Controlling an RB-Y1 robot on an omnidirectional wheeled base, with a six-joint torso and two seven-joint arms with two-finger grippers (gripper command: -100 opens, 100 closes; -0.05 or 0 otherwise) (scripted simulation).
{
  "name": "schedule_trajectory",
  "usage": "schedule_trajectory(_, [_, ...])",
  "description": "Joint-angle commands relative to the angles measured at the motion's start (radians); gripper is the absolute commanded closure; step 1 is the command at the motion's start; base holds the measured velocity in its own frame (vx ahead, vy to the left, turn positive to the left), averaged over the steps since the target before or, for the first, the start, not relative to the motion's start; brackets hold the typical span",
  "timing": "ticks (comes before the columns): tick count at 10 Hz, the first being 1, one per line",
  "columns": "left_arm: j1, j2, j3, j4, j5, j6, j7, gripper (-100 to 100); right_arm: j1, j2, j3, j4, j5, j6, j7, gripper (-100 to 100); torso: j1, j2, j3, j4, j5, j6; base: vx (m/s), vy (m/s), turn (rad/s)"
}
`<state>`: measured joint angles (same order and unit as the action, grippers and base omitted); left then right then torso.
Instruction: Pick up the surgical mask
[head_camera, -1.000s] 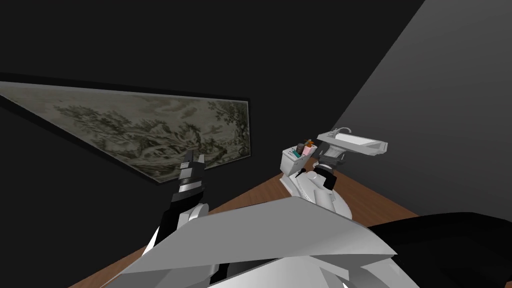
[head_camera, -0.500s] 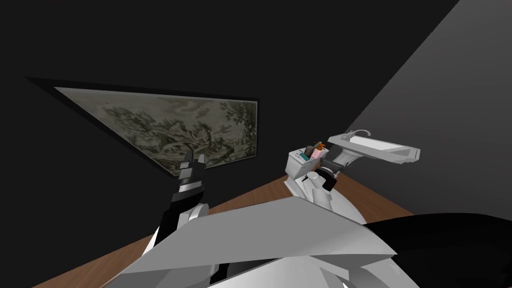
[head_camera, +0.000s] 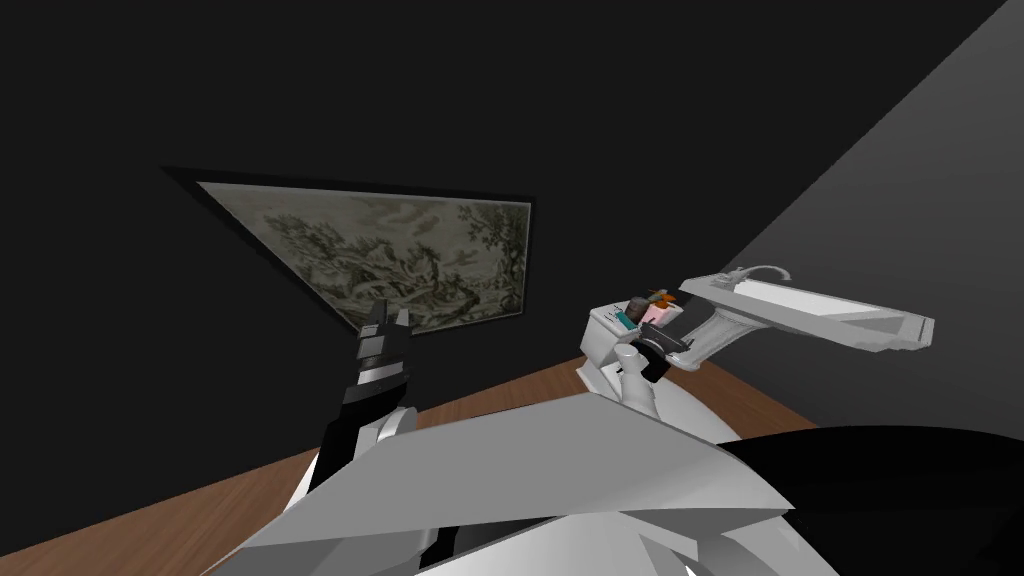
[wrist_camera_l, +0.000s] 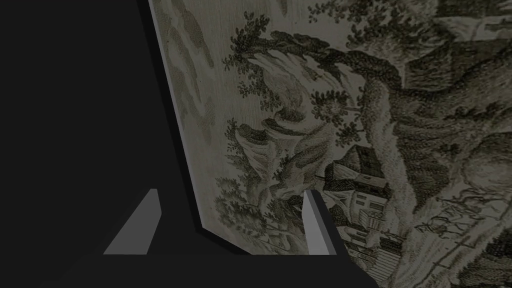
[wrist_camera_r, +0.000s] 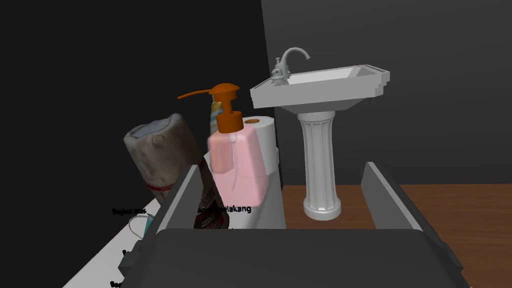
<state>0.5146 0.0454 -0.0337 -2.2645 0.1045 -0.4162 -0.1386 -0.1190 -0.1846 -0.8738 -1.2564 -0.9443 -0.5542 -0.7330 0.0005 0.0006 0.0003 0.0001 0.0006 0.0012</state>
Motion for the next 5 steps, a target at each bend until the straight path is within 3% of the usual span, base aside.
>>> schedule_trajectory(1, [0.000, 0.000, 0.000, 0.000, 0.000, 0.000, 0.000, 0, -0.021, 0.008, -0.023, 0.036, -0.050, -0.002, -0.025, -100, 0.000, 0.000, 0.000, 0.000, 0.000, 0.000, 0.020, 0.013, 0.156])
schedule_trajectory(2, [0.000, 0.000, 0.000, 0.000, 0.000, 0.000, 0.000, 0, -0.021, 0.008, -0.023, 0.036, -0.057, -0.002, -0.025, -100, 0.000, 0.000, 0.000, 0.000, 0.000, -0.001, 0.014, 0.004, 0.081])
schedule_trajectory(4, [0.000, 0.000, 0.000, 0.000, 0.000, 0.000, 0.000, 0, -0.056, 0.008, -0.051, 0.102, -0.125, -0.010, -0.071, -100, -0.001, 0.001, 0.000, 0.000, 0.000, -0.001, 0.022, 0.001, 0.199])
schedule_trajectory(5, [0.000, 0.000, 0.000, 0.000, 0.000, 0.000, 0.000, 0, -0.056, 0.008, -0.051, 0.102, -0.137, -0.010, -0.071, -100, -0.001, 0.000, 0.000, 0.000, 0.000, -0.001, 0.022, -0.009, 0.094])
